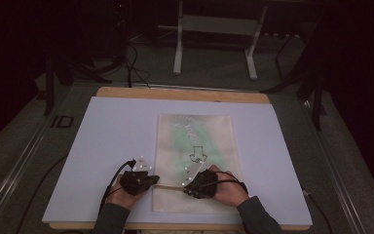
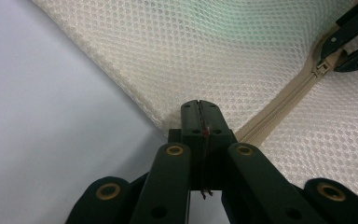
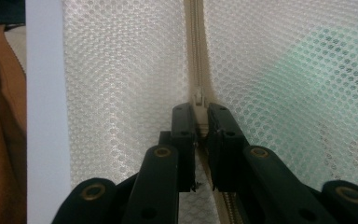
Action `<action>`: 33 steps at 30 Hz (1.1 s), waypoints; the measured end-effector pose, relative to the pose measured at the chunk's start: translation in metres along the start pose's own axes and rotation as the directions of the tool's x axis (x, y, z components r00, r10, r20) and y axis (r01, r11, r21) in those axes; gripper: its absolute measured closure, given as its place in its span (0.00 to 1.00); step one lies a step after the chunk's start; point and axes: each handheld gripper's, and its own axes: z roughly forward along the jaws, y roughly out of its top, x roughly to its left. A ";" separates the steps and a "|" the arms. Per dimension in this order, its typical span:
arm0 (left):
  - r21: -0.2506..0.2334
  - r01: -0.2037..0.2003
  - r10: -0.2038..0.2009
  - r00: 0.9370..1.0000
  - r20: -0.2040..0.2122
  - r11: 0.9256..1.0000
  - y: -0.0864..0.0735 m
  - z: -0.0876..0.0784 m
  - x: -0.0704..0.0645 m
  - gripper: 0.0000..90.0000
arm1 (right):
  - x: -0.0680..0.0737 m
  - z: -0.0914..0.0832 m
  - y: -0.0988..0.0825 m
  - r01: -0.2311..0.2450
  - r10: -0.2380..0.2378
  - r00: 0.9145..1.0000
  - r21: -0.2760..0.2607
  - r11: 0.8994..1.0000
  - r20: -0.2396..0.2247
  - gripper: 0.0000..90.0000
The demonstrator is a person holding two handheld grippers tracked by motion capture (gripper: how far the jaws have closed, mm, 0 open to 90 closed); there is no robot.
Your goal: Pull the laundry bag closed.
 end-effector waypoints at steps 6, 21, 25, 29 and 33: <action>0.001 0.000 0.000 1.000 0.001 1.000 0.000 0.000 0.000 1.00 | 0.000 -0.001 -0.001 -0.004 0.004 1.000 -0.011 1.000 0.000 0.92; 0.001 0.001 -0.001 1.000 0.000 1.000 0.000 0.000 0.000 1.00 | 0.000 -0.008 -0.011 -0.021 0.021 1.000 -0.021 1.000 0.009 0.92; 0.001 0.002 -0.002 1.000 0.001 1.000 0.000 0.000 0.000 1.00 | 0.002 -0.008 -0.017 -0.028 0.028 0.999 -0.016 0.999 0.015 0.92; 0.001 0.002 -0.002 1.000 0.001 1.000 0.000 0.000 0.000 1.00 | 0.001 -0.010 -0.020 -0.032 0.032 0.999 -0.016 0.999 0.019 0.92; 0.001 0.002 -0.002 1.000 0.001 1.000 0.000 0.000 0.000 1.00 | 0.001 -0.013 -0.022 -0.031 0.032 0.999 -0.017 0.999 0.023 0.92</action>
